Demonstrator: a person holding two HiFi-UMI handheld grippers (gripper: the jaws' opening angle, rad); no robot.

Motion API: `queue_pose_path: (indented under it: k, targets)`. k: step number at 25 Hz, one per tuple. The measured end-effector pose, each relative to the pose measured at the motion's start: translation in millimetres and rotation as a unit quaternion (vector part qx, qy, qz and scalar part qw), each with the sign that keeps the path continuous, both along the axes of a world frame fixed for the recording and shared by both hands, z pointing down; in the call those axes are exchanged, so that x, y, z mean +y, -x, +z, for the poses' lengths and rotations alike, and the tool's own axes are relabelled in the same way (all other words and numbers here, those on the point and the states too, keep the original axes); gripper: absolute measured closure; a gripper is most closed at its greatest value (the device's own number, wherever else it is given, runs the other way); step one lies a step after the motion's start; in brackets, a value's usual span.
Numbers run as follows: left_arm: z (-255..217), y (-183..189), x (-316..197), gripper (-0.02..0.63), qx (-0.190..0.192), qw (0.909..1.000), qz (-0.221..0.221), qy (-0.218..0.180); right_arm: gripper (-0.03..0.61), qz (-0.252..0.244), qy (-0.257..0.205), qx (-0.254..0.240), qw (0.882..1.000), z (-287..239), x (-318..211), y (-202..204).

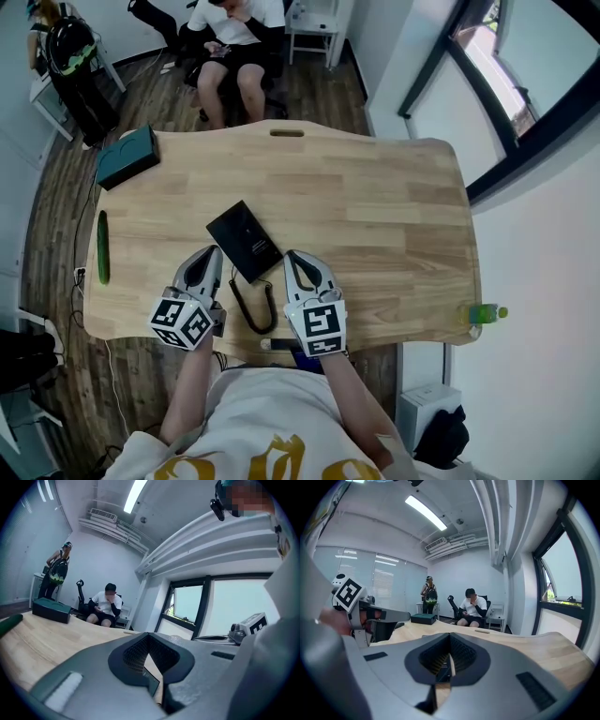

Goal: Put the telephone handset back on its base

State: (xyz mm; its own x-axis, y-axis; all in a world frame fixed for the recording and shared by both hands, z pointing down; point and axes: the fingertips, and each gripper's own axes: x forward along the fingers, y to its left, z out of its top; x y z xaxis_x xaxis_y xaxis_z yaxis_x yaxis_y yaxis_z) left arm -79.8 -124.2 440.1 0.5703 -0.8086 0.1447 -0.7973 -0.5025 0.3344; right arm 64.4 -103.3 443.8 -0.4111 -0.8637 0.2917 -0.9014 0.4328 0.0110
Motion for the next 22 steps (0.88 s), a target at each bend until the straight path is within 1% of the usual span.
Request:
queue_pose_path:
  k: [5, 7, 14, 22]
  targets:
    - [-13.6, 9.6, 11.3, 0.611, -0.031, 0.9986, -0.029, -0.031, 0.574, 0.0, -0.009, -0.003, 1.0, -7.3, 12.7, 3.4]
    - [-18.3, 14.3, 15.5, 0.611, -0.036, 0.9979, -0.038, -0.04, 0.574, -0.001, -0.009, -0.003, 1.0, -8.8, 17.1, 4.5]
    - [-21.3, 21.4, 29.3, 0.611, -0.042, 0.9973, -0.039, -0.047, 0.574, -0.002, -0.015, 0.006, 1.0, -11.1, 30.6, 6.7]
    - [-18.4, 28.8, 36.5, 0.611, -0.043, 0.9973, -0.039, -0.044, 0.574, 0.002, -0.014, 0.007, 1.0, -10.4, 34.9, 8.9]
